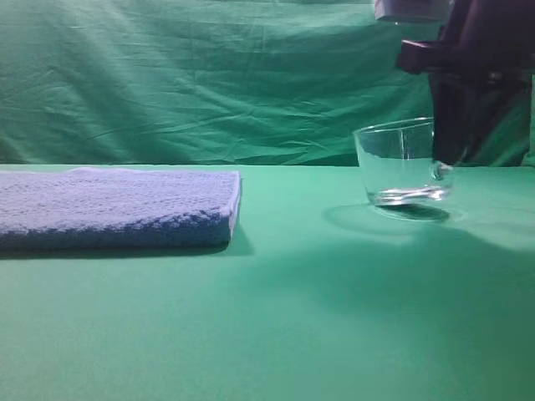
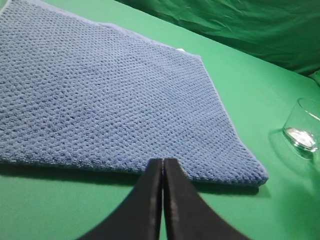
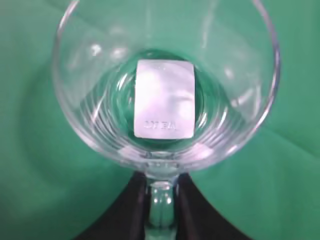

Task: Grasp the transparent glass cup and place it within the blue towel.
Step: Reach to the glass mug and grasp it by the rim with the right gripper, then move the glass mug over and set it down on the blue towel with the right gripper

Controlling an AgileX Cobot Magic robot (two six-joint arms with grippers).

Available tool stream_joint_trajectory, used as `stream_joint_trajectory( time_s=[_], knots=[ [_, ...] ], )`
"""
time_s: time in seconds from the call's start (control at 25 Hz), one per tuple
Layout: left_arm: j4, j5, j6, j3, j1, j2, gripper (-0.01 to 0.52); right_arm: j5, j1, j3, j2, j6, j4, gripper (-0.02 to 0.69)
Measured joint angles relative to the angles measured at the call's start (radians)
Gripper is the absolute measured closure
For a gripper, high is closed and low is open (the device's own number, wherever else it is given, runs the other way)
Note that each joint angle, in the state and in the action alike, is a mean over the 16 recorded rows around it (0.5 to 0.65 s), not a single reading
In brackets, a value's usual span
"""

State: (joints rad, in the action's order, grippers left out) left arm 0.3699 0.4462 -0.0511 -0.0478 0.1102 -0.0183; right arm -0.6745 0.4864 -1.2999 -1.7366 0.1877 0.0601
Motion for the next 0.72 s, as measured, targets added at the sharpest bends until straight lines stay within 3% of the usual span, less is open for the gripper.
stream_joint_trajectory(
  time_s=[0.72],
  knots=[
    [0.000, 0.000, 0.000, 0.000, 0.000, 0.000, 0.514, 0.104, 0.300, -0.379, -0.371, 0.126, 0.104, 0.554]
  ],
)
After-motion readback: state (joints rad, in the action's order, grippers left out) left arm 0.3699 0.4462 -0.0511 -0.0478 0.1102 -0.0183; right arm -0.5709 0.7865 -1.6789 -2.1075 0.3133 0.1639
